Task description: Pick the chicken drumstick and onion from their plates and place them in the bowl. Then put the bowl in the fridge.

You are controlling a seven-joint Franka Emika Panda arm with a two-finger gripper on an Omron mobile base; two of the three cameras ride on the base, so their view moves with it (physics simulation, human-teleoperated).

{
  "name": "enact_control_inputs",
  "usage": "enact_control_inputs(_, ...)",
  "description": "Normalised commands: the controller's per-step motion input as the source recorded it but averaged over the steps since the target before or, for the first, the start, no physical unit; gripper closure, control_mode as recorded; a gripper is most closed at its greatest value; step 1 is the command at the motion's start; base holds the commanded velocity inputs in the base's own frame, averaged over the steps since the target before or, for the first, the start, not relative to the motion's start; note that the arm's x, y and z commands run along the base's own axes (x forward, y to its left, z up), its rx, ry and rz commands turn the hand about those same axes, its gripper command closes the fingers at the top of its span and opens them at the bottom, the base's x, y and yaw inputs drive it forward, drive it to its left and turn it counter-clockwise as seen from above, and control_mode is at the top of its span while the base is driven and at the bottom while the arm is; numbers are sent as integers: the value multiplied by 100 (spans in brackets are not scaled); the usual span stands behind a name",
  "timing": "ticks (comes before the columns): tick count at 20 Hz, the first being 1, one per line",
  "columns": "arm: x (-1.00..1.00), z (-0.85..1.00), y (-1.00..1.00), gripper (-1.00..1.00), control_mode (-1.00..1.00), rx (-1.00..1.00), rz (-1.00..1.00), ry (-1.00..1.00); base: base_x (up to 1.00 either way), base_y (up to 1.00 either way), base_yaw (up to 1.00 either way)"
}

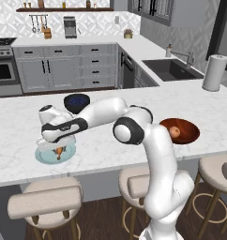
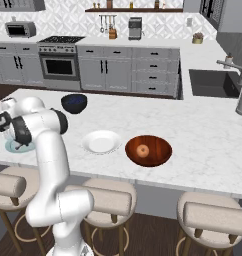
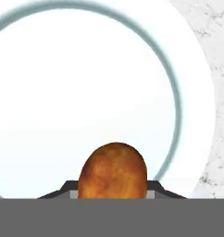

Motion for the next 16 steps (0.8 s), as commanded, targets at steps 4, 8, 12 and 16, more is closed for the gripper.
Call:
enact_control_inputs(4,-71,94,-62,100,-100,0,0,0,0,0,0)
enact_control_inputs(8,-45,93,-82,100,-100,-1,1,0,0,0,0)
enact_control_inputs(12,-42,63,-98,100,-100,0,3,1,0,0,0)
enact_control_inputs(16,-26,55,-100,100,-100,0,0,4,0,0,0)
